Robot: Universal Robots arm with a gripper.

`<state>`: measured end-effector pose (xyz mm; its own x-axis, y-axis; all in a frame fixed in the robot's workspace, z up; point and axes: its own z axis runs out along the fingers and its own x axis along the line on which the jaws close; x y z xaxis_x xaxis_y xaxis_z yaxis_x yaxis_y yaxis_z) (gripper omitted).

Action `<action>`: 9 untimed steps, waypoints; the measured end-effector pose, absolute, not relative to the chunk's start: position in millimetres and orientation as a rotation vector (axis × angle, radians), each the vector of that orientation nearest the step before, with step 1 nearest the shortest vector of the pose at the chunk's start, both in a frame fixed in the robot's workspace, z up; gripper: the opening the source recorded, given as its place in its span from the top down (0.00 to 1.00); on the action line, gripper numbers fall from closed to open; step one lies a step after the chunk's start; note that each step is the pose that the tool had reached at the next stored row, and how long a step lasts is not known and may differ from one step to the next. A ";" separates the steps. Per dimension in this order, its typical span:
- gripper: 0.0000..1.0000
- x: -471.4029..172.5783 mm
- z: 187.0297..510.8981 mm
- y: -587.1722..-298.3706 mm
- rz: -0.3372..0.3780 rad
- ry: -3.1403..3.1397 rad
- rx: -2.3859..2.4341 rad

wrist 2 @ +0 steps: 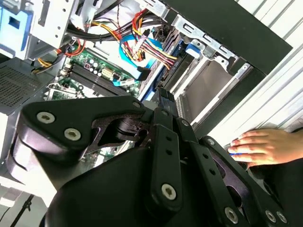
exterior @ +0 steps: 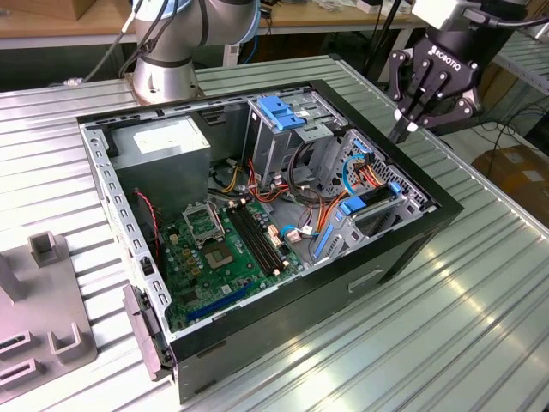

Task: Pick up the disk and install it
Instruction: 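Insert the second disk wire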

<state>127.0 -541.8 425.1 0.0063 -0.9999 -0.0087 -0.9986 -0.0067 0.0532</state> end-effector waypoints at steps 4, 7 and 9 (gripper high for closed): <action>0.90 126.1 425.7 -541.3 -0.070 -2.190 2.205; 0.90 124.5 426.1 -541.2 -0.070 -2.191 2.205; 0.90 123.0 424.9 -541.2 -0.066 -2.189 2.203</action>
<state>123.0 -541.2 424.9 0.0065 -1.0000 -0.0053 -0.9985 -0.0068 0.0550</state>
